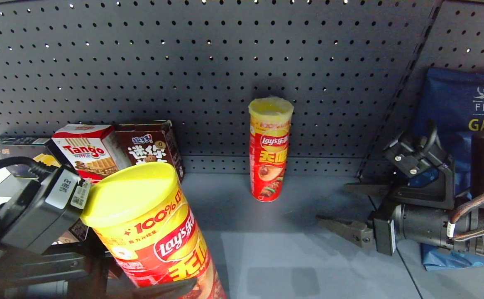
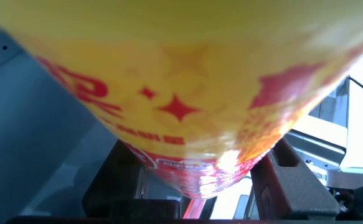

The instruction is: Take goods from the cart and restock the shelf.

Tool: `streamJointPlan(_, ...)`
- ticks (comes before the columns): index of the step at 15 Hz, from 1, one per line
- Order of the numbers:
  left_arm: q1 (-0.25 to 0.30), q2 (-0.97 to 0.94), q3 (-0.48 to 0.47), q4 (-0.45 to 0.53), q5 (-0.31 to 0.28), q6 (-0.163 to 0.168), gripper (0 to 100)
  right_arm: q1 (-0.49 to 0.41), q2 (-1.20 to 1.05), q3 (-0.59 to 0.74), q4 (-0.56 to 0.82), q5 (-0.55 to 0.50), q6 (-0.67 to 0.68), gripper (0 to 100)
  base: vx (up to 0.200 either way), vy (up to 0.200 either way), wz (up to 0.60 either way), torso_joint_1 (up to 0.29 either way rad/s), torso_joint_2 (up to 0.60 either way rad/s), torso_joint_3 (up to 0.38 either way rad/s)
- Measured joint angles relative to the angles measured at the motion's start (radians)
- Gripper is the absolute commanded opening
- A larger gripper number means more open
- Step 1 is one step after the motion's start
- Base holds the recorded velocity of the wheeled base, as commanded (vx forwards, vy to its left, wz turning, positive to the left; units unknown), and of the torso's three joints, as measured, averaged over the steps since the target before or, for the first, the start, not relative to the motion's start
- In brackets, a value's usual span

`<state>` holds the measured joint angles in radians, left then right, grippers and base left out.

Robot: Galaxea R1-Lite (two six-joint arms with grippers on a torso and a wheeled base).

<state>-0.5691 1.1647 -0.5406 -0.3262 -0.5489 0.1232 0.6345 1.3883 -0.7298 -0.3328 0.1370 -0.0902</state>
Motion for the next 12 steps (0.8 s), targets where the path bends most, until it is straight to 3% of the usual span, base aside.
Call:
streamJointPlan(6,-0.002,0.002,-0.009,0.001,-0.002,0.000,0,-0.010,0.032,-0.018,-0.010,0.003,-0.045,100,0.000,0.000,0.00,0.000,0.00,0.000)
streamJointPlan(12,0.001,0.004,-0.034,0.003,-0.002,-0.011,0,-0.053,0.136,-0.162,-0.015,0.008,-0.080,100,0.000,0.000,0.00,0.000,0.00,0.000)
